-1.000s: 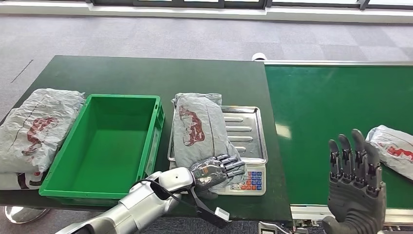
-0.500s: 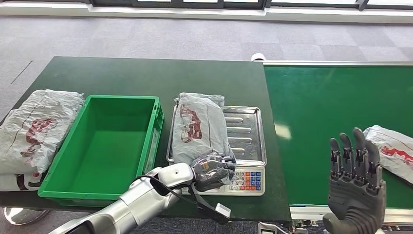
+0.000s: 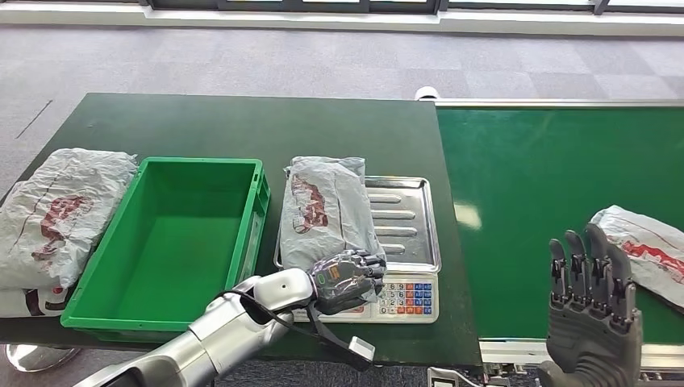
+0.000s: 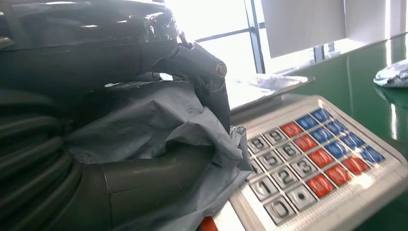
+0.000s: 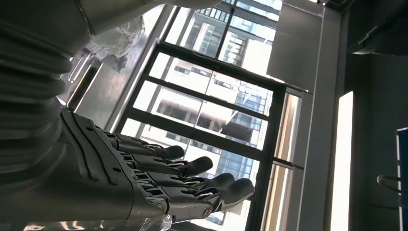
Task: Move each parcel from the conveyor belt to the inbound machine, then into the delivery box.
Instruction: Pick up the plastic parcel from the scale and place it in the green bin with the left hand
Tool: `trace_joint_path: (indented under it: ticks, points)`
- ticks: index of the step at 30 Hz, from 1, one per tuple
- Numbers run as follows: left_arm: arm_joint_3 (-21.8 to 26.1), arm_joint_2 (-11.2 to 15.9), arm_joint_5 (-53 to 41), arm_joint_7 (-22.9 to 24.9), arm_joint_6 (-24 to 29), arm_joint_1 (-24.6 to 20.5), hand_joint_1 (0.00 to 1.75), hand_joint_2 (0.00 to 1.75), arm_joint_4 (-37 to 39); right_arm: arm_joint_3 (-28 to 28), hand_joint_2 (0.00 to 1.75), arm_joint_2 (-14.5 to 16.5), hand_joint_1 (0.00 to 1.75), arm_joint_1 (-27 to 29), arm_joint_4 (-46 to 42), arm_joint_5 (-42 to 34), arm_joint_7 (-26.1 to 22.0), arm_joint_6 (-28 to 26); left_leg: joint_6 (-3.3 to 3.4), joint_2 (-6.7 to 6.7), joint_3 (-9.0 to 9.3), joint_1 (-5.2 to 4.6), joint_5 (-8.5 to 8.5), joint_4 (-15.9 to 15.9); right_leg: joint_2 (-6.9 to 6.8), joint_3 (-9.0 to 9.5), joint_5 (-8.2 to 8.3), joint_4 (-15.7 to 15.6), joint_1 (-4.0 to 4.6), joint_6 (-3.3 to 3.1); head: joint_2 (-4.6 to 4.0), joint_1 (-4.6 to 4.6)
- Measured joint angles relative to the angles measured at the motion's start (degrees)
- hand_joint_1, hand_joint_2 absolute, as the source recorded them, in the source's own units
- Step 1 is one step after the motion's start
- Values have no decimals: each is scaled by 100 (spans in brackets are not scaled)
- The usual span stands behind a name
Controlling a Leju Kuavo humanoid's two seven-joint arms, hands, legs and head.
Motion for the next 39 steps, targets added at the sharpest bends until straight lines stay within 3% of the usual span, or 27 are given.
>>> trace_joint_path:
  ticks: [9, 13, 17, 25, 39]
  points:
    - [10, 130, -31, 57, 118, 19, 175, 175, -308, -2, 175, 0, 0, 88, -48, 9, -1, -3, 0, -1, -16, -1, 0, 0, 0, -12, -1, 0, -1, 1, 0, 1]
    - [160, 179, -140, 261, 759, 102, 175, 175, -640, -2, 175, 5, 0, 102, -57, 29, 9, -5, 0, -2, -22, -1, 0, 0, 0, -17, 0, 0, -2, 1, 0, 1]
    - [653, 293, -245, 473, 1528, 306, 175, 175, -1608, -2, 175, 35, 0, 128, -116, 32, 45, -68, 0, -1, -26, 0, 0, 0, 0, -22, -1, 0, -1, 0, 0, 0]
    - [1493, 395, -335, 266, 2286, 705, 175, 175, -3019, -14, 175, 122, 0, 262, -317, 3, 68, -173, -2, -3, -29, 0, -3, -1, -1, -26, -8, 0, -1, -2, 0, 1]
    - [1768, 432, -345, 169, 2732, 989, 175, 175, -3617, -125, 175, 275, 0, 493, -566, -66, 31, -170, -2, -4, -32, 0, -4, 0, -2, -30, -8, -1, -1, -3, 0, 0]
